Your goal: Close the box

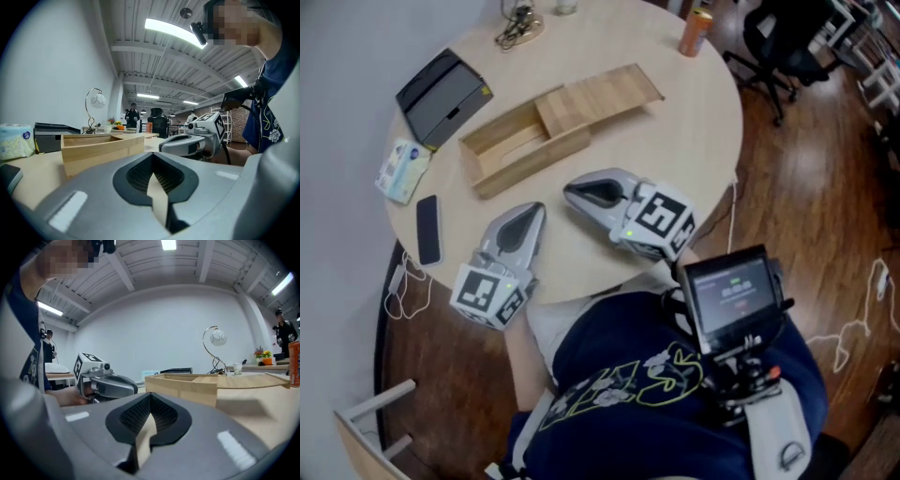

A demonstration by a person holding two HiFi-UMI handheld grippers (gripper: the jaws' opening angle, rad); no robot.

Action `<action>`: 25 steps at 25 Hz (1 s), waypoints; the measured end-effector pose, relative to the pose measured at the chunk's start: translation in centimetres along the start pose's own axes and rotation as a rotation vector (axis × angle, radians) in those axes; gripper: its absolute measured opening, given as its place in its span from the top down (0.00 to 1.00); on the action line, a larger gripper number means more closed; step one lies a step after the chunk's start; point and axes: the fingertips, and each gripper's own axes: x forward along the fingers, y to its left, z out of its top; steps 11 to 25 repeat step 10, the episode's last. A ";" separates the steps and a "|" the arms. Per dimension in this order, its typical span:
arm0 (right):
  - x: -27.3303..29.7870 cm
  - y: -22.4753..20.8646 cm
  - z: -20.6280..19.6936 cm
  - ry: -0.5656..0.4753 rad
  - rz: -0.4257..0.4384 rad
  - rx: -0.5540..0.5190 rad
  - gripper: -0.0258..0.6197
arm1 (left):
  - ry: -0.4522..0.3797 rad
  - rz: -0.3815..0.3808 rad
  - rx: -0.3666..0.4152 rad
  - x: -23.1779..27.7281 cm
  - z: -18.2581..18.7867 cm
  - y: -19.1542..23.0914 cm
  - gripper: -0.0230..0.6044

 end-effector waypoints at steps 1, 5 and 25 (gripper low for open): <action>-0.1 0.2 0.4 -0.008 0.003 0.005 0.97 | -0.002 0.006 -0.005 -0.1 0.1 -0.1 0.96; -1.3 0.0 1.4 -0.060 -0.013 -0.012 0.97 | -0.001 -0.019 -0.019 0.8 0.3 -1.3 0.96; -3.8 -1.7 1.5 -0.051 -0.027 -0.024 0.97 | -0.021 -0.041 -0.014 3.5 1.3 -2.7 0.96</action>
